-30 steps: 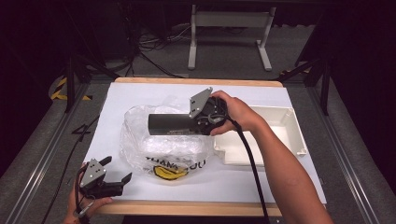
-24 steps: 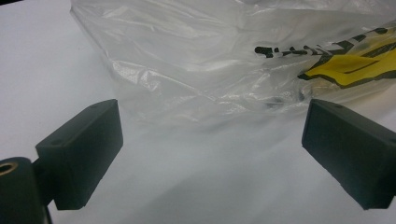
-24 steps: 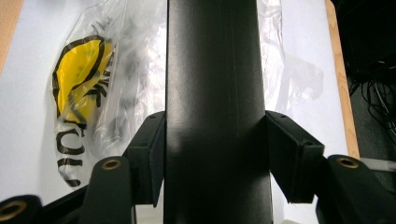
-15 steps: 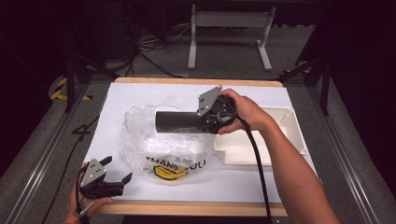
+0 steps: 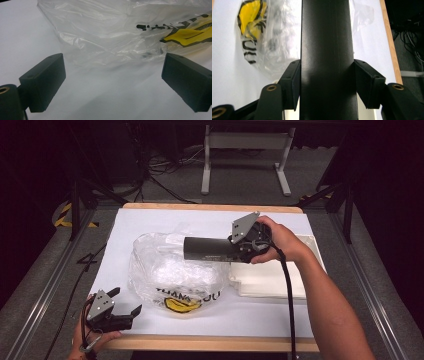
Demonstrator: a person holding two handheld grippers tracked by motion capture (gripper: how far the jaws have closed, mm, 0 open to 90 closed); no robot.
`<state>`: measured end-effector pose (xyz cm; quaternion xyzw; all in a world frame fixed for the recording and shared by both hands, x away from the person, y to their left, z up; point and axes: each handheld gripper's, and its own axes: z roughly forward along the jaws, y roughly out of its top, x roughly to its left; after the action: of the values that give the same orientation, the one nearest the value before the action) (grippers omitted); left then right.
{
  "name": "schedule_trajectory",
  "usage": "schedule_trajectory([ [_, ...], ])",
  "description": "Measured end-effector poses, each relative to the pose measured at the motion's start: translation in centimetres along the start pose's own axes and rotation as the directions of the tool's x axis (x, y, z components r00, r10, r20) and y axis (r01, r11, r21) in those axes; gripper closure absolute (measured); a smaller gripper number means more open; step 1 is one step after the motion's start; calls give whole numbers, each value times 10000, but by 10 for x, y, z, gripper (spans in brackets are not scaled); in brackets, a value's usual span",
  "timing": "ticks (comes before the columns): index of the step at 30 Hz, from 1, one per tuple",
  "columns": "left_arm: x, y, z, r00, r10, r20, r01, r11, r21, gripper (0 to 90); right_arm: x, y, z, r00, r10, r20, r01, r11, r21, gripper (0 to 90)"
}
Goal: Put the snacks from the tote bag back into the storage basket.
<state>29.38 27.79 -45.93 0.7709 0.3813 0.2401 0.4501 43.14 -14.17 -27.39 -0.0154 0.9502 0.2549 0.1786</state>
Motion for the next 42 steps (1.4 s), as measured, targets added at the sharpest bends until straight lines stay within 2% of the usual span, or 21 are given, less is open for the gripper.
schedule_trajectory([
  [25, 0, 0, 2, 10000, 11, -33, -11, 9999, 110, 62, 3, -47, -25, 9977, 594, 330, -600, 9980, 183, 432],
  [42, 0, 0, 7, 10000, 64, -9, -64, 9997, 227, 62, 10, -90, -40, 9940, 1005, 430, -1024, 9937, 451, 433],
])
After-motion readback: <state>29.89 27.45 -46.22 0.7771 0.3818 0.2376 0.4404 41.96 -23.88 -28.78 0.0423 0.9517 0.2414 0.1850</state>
